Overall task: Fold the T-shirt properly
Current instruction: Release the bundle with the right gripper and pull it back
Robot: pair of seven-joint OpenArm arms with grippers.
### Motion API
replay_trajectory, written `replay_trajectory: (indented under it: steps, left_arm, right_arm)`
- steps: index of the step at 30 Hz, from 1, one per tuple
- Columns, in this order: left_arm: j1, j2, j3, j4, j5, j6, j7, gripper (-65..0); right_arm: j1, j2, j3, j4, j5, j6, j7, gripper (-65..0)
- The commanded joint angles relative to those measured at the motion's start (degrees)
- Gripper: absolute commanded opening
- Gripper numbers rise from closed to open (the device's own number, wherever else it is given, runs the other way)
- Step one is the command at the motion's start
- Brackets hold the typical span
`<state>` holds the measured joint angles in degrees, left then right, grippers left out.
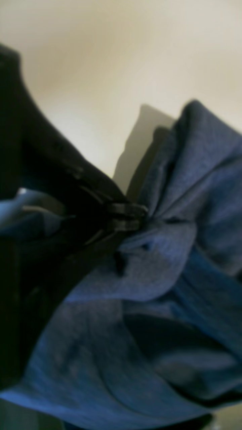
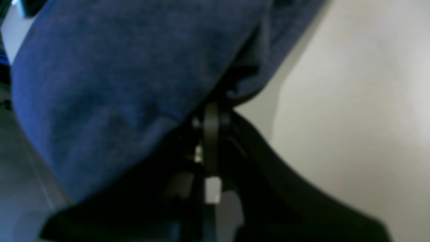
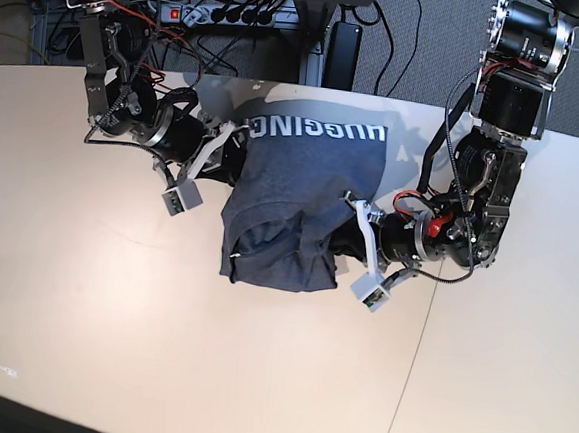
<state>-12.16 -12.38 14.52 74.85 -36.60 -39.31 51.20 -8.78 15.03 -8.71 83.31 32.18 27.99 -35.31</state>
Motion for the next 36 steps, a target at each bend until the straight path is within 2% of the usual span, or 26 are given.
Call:
replay_trajectory:
  steps: [1,10,15,20,25,28,31,36]
  left_arm:
    - [-1.81,-0.07,-0.2,0.76,-1.25,-0.69,-0.85,-65.0]
    - [-2.27,-1.51,-0.24,0.76,-1.22,-0.69,-0.83,-65.0]
    - [-2.29,-5.46,-0.31,0.83,-2.43,-0.69,-2.19,-65.0]
    - [-2.29,-8.81,-0.42,0.94,-6.27,-0.69,-3.34,-65.0]
    - [-2.27,-9.55,-0.44,3.72,-9.46,-0.69,-1.68,-65.0]
    - [-2.25,-9.55,-0.42,8.68,-12.94,-0.69,0.11,-65.0]
    - [-2.27,-9.55,-0.42,14.4,-13.9,-0.69,1.38,-65.0]
    - [-2.25,-9.2,-0.42,16.09,-18.38,-0.69,2.67,-65.0]
  right_arm:
    - [-1.27,0.07,-0.44,-0.44,-3.28,3.32,-5.2,-65.0]
    - [-1.92,-0.26,0.04,-0.02,-4.7,3.34,-5.27,-65.0]
    - [-1.88,-0.24,3.13,0.07,-5.22,3.34,-5.25,-65.0]
    - [-1.88,-0.2,9.4,0.52,-5.18,3.34,-5.25,-65.0]
    - [-1.2,2.32,13.53,0.59,-1.22,3.37,-5.27,-65.0]
    - [-0.02,4.44,14.45,1.2,0.33,3.39,-5.29,-65.0]
    - [1.29,6.03,14.71,3.54,0.44,3.39,-5.29,-65.0]
    - [4.92,6.25,14.71,6.08,1.03,3.41,-6.93,-65.0]
